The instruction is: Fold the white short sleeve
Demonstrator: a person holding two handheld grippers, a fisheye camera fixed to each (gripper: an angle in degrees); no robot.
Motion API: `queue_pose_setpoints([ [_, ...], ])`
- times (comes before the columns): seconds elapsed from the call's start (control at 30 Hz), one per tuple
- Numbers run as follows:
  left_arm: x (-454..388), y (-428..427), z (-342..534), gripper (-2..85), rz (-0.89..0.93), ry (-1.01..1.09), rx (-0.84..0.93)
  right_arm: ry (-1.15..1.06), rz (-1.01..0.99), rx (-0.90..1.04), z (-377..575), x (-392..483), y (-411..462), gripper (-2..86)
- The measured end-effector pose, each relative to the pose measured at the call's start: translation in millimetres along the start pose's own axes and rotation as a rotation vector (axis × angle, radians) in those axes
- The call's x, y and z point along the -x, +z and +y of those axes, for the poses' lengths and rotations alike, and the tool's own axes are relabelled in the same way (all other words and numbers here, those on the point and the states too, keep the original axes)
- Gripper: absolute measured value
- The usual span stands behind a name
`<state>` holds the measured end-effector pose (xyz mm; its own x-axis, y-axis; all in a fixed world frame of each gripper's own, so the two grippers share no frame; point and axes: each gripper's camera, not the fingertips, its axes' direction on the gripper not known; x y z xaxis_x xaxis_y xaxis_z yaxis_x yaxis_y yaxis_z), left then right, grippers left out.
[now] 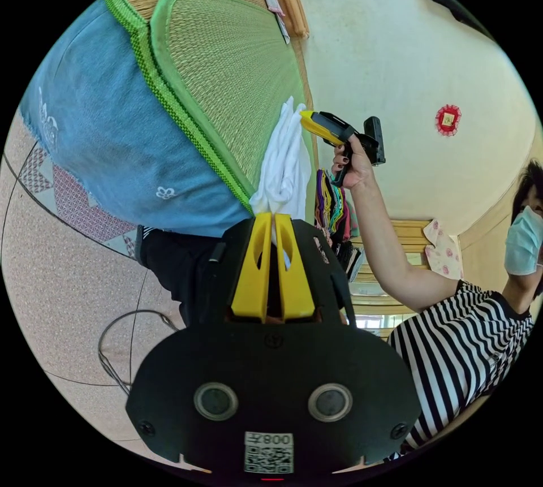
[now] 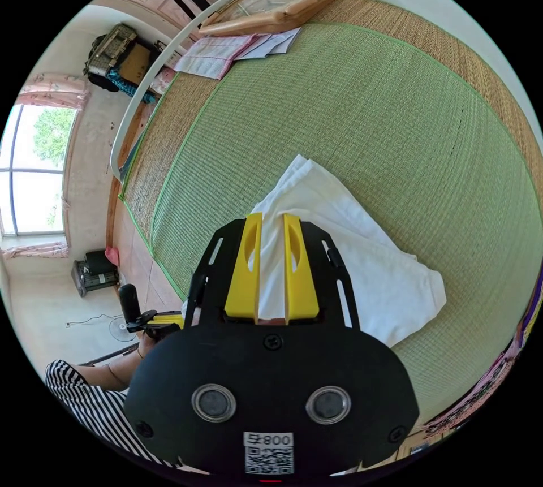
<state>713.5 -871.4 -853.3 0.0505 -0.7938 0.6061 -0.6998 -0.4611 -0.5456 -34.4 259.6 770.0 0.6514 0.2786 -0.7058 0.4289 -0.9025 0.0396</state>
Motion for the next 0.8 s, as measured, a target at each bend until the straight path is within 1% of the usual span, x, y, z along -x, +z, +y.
queue_pose_setpoints([
  [0.4,4.0,11.5,29.6,0.5,-0.001,0.006,-0.018,0.035,-0.095,0.006,1.0,-36.4,9.8,8.1],
  [0.67,-5.5,11.6,38.2,0.2,-0.031,0.026,-0.014,0.078,-0.216,-0.087,33.0,-80.4,-13.3,5.9],
  [0.8,-9.1,7.3,41.3,0.1,-0.051,0.02,-0.022,0.08,-0.222,-0.077,34.0,-86.6,-4.9,4.9],
])
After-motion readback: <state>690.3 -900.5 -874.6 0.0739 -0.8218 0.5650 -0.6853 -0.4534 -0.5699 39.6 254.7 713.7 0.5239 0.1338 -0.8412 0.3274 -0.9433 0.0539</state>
